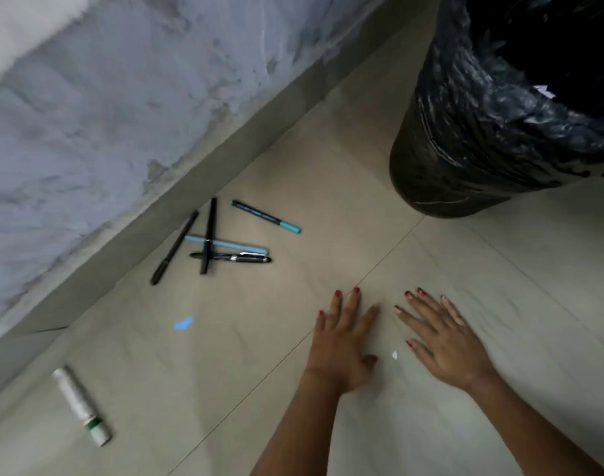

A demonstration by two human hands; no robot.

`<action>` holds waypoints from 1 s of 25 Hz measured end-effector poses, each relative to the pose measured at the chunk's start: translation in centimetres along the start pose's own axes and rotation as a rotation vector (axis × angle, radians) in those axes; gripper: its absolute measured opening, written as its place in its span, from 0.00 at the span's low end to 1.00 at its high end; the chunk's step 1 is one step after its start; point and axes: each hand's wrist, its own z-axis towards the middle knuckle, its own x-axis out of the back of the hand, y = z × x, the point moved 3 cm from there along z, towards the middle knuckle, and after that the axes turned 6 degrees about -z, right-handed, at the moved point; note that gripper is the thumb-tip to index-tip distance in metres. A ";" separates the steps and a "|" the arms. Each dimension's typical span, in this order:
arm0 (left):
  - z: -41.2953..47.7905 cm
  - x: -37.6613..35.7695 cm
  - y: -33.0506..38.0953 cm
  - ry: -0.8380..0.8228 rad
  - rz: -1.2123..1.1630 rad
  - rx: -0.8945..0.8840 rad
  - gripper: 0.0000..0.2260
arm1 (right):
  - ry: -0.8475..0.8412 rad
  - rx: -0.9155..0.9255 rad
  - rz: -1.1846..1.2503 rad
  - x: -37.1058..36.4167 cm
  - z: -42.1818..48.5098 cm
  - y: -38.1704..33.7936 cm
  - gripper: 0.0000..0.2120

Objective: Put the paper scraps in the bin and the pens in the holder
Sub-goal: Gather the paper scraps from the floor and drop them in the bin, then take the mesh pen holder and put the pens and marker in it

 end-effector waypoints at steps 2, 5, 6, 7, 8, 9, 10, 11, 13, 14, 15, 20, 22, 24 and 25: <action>-2.3 4.7 1.3 -0.026 -0.079 0.040 0.28 | -0.076 -0.037 -0.021 1.3 0.1 -0.9 0.21; -8.0 13.0 4.4 0.263 -0.188 0.021 0.26 | -0.175 -0.142 0.133 7.9 0.4 -4.5 0.20; -10.4 16.1 6.4 0.347 -0.251 0.021 0.25 | -0.194 -0.190 0.180 12.3 0.3 -6.1 0.20; -12.5 17.9 8.2 0.394 -0.333 0.013 0.22 | -0.151 -0.231 0.236 15.9 0.4 -7.6 0.18; -14.4 19.4 10.0 0.438 -0.413 -0.011 0.19 | -0.029 -0.274 0.291 19.9 0.3 -9.2 0.16; -16.4 22.4 12.6 0.492 -0.481 -0.075 0.17 | 0.120 -0.286 0.366 25.8 0.0 -10.2 0.13; -18.4 25.4 15.4 0.549 -0.521 -0.126 0.16 | 0.285 -0.276 0.416 32.0 -0.5 -11.3 0.10; -20.4 28.4 18.5 0.594 -0.549 -0.196 0.15 | 0.455 -0.257 0.442 38.4 -1.5 -11.9 0.09; -24.1 34.2 24.6 0.660 -0.575 -0.323 0.15 | 0.687 -0.211 0.531 50.9 -3.6 -12.4 0.11; -25.7 37.7 27.8 0.719 -0.581 -0.381 0.15 | 0.785 -0.191 0.578 57.7 -4.6 -12.2 0.11; -26.8 41.1 31.0 0.793 -0.576 -0.439 0.16 | 0.879 -0.149 0.593 63.6 -5.5 -11.9 0.10; -22.8 50.5 43.2 0.823 -0.310 -0.523 0.23 | 1.148 -0.181 0.407 80.0 -4.4 -6.6 0.12; -18.0 51.5 45.5 0.647 -0.097 -0.420 0.24 | 1.001 -0.383 0.326 82.8 -1.2 -2.5 0.24; -14.1 51.7 45.8 0.468 0.070 -0.325 0.23 | 0.696 -0.494 0.360 83.2 2.3 1.4 0.33; -13.2 51.6 45.7 0.442 0.132 -0.313 0.24 | 0.606 -0.476 0.367 83.0 3.5 2.5 0.32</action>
